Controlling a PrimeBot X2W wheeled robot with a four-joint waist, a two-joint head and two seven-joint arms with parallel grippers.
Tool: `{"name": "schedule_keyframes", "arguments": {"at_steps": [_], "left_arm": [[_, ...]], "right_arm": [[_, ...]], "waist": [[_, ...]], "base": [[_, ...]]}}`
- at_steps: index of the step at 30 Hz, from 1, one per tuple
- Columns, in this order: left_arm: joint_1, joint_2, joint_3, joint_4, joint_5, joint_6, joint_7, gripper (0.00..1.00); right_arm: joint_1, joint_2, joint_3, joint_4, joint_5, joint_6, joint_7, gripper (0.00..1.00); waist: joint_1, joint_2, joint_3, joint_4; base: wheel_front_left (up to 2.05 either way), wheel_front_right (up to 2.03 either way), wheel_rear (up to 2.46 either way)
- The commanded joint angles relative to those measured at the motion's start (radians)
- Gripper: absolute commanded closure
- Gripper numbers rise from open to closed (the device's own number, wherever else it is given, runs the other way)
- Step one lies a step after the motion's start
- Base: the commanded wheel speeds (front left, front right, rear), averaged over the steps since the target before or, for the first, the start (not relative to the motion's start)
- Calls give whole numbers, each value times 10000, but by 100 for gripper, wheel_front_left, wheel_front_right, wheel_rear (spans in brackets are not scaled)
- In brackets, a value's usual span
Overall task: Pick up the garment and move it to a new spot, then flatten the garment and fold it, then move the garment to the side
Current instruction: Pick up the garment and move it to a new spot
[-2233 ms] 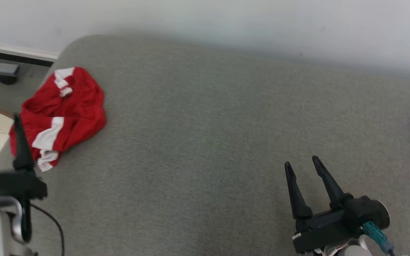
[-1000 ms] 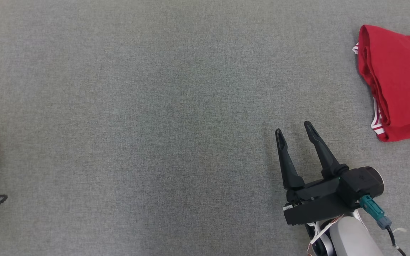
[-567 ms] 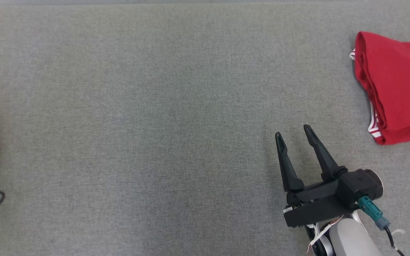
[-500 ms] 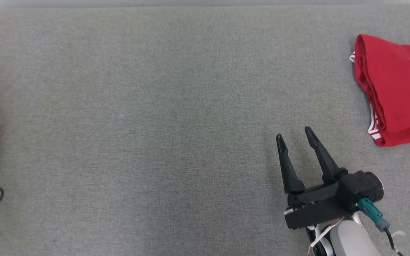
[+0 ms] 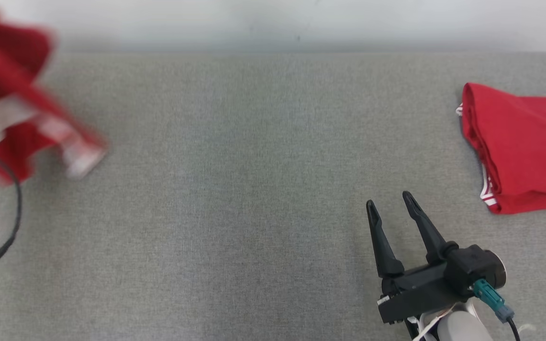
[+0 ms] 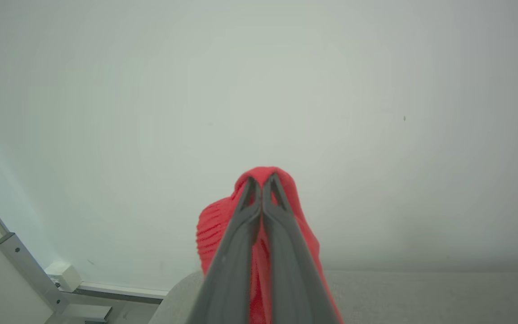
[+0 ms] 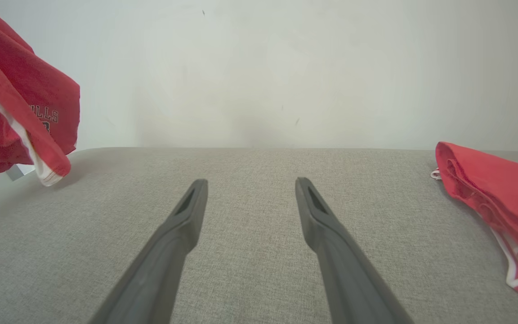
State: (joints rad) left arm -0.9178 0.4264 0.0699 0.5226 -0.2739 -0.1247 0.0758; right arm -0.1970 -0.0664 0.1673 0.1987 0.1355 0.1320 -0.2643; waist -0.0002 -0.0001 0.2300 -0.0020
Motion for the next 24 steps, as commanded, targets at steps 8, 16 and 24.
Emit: {"name": "schedule_keyframes", "arguments": {"at_steps": [8,16,24], "left_arm": [[-3,-581,-857,-3018,-907,-53,1003,100],[348,-1390,-1716,-5017,-1569,-21,1954,100],[592,-2457,-2752,-5803,-1877,32,2226,100]], "right_arm": [[337,132,61,127,224,-20,-6,0],[345,169,66,109,569,-20,-6,0],[540,168,-35,101,869,-20,-6,0]], "waist": [[2,1,-672,-631],[2,1,-721,-1696],[2,1,-510,-2394]], "base": [[0,0,0],[0,0,0],[0,0,0]]}}
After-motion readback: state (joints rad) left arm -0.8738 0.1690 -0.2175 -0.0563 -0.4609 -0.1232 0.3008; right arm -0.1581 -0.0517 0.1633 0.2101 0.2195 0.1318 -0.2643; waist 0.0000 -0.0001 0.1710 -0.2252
